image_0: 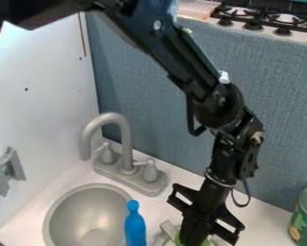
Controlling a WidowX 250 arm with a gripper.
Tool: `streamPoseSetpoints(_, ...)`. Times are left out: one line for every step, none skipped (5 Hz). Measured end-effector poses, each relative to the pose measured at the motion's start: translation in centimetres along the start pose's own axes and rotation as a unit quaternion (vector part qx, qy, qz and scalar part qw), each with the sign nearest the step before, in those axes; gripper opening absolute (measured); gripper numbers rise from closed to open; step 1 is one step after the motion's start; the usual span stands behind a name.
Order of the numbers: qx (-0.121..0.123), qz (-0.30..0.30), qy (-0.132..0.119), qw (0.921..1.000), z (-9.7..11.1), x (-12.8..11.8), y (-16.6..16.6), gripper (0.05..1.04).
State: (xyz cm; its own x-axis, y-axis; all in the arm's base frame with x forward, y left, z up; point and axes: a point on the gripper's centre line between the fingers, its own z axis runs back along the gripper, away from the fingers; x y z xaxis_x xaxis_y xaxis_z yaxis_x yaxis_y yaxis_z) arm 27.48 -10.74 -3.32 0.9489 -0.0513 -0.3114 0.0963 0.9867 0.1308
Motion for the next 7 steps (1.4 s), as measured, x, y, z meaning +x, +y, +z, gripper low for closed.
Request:
streamPoseSetpoints(-0.002, 0.006, 0.005, 1.0000, -0.3, 0.2, -0.2, 0.130)
streamPoseSetpoints(-0.012, 0.004, 0.019, 0.9997, -0.5, 0.3, -0.6, 0.330)
streamPoseSetpoints(-0.024, 0.022, 0.029, 0.9991, -0.4, 0.0, -1.0, 0.630)
streamPoseSetpoints(-0.031, 0.057, 0.034, 0.9973, -0.3, -0.1, -0.4, 0.911)
streamPoseSetpoints(-0.014, 0.073, 0.011, 0.9972, 2.3, -1.0, 0.4, 1.008)
streamPoseSetpoints(0.044, 0.061, -0.003, 0.9972, 4.3, -4.4, -0.4, 1.004)
streamPoseSetpoints(0.057, 0.062, -0.032, 0.9960, 5.9, -8.5, 0.3, 1.002)
